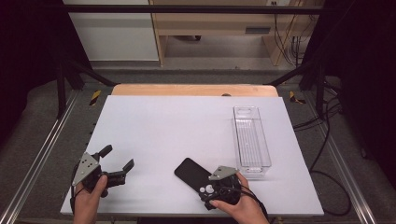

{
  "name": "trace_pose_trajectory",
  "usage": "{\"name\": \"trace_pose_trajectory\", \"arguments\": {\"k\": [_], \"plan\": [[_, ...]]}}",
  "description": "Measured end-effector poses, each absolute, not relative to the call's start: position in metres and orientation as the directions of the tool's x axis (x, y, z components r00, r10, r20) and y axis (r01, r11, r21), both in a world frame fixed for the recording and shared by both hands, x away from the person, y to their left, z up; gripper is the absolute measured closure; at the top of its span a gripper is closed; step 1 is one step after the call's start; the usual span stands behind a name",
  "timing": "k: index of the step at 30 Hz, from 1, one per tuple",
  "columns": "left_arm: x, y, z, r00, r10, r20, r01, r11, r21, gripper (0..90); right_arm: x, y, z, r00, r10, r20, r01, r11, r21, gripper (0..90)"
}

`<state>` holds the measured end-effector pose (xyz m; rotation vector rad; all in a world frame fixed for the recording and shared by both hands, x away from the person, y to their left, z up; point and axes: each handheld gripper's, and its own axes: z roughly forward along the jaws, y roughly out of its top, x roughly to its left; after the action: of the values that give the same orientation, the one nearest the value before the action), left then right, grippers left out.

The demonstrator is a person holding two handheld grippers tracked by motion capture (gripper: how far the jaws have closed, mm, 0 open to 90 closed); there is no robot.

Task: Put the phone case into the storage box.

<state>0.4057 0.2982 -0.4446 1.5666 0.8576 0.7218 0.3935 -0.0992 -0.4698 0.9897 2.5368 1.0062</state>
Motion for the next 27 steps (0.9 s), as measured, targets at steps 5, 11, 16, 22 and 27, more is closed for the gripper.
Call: {"name": "trace_pose_trajectory", "arguments": {"k": [5, 11, 16, 22, 27], "plan": [[0.406, 0.298, -0.444, 0.546, 0.838, -0.005, 0.136, -0.083, 0.987, 1.3, 0.397, -0.098, -0.474, -0.743, 0.669, 0.028, 0.512, 0.541, 0.668, 7.8], [0.406, 0.297, -0.444, 0.547, 0.837, -0.003, 0.135, -0.085, 0.987, 1.3, 0.398, -0.098, -0.481, -0.747, 0.664, 0.015, 0.512, 0.562, 0.65, 10.7], [0.406, 0.296, -0.445, 0.551, 0.835, 0.0, 0.135, -0.09, 0.987, 1.3, 0.397, -0.1, -0.483, -0.757, 0.654, 0.012, 0.497, 0.564, 0.66, 11.0], [0.405, 0.292, -0.444, 0.55, 0.835, -0.002, 0.133, -0.085, 0.987, 1.3, 0.397, -0.099, -0.482, -0.756, 0.654, 0.001, 0.494, 0.569, 0.657, 12.5], [0.404, 0.288, -0.444, 0.556, 0.831, 0.017, 0.134, -0.11, 0.985, 1.3, 0.398, -0.098, -0.48, -0.754, 0.657, 0.007, 0.507, 0.575, 0.643, 14.0]]}}
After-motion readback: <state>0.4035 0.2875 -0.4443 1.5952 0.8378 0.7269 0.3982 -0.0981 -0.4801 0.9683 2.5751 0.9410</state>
